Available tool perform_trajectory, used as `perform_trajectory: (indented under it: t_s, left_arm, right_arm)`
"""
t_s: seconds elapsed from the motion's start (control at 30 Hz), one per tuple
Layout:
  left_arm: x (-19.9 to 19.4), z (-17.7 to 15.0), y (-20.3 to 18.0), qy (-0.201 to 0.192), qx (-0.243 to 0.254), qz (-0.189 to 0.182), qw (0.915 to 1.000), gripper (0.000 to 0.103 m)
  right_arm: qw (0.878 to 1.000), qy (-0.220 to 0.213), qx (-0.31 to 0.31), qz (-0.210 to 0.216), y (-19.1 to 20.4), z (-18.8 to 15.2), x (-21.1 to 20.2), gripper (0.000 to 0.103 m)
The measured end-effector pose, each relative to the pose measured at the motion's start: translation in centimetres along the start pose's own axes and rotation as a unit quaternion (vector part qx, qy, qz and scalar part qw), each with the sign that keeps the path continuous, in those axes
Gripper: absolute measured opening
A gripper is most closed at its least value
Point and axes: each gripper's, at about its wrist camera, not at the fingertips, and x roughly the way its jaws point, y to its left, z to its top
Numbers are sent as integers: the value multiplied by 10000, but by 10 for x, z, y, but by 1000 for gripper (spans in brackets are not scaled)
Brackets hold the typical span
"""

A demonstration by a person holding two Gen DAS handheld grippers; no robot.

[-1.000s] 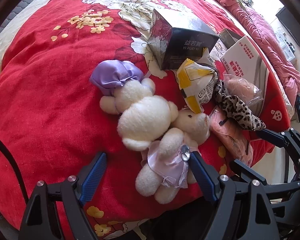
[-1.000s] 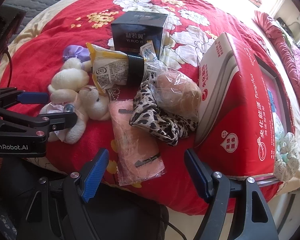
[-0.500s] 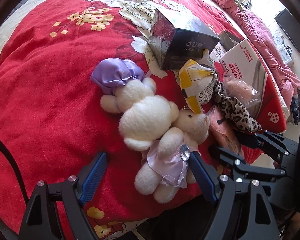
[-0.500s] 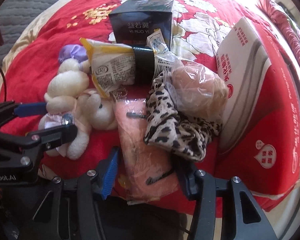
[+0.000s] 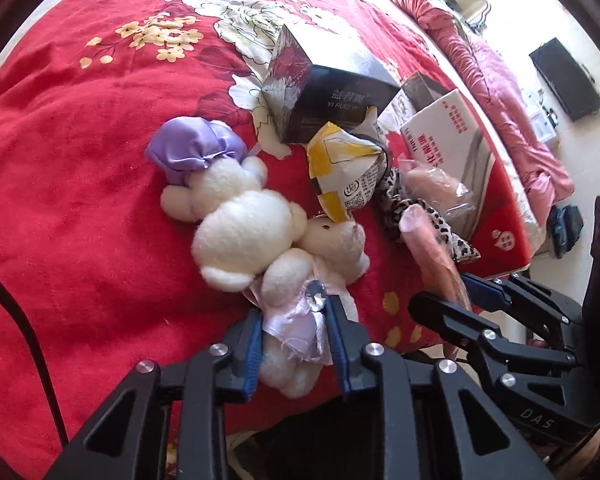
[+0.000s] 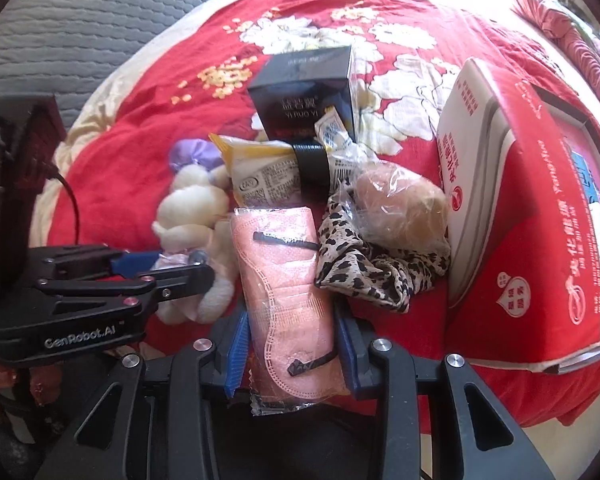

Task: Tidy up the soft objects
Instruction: 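Carry the teddy bear and pink mask pack over the pink box tray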

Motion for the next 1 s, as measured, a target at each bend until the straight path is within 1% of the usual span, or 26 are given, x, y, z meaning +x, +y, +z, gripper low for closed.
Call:
perform_trajectory:
  t_s: [0.23, 0.33, 0.47, 0.57, 0.73, 0.8, 0.87, 0.93, 1.0]
  left_arm:
    - [-14, -1, -6, -98, 33, -38, 9999, 26]
    - [-26, 1, -10, -207, 8, -71, 9998, 24]
    - [-41, 1, -10, -407, -76, -137, 9990, 18]
    - [-51, 4, -14, -490, -27, -136, 9987, 18]
    - [-35, 7, -15, -260, -6, -73, 9996, 18]
    - [-29, 7, -17, -181, 30, -25, 9998, 20]
    - [-25, 8, -18, -127, -4, -100, 9999, 21]
    - [-24, 8, -18, -170, -44, -139, 9997, 22]
    - [-20, 9, -18, -123, -63, -197, 9997, 27]
  right_arm:
    - [9991, -404, 92, 109, -2, 3, -27, 39]
    - [9981, -577, 156, 158, -5, 5, -37, 39]
    - [9965, -778, 229, 202, -9, 5, -51, 39]
    - [9951, -901, 319, 235, -14, 6, -56, 39]
    - [9941, -955, 420, 291, -20, 5, -60, 39]
    - [9941, -953, 419, 296, -20, 5, -60, 39]
    - [9940, -956, 422, 309, -20, 4, -61, 39]
    - [9937, -974, 441, 323, -21, 4, -61, 39]
    - [9935, -994, 447, 318, -22, 4, -62, 39]
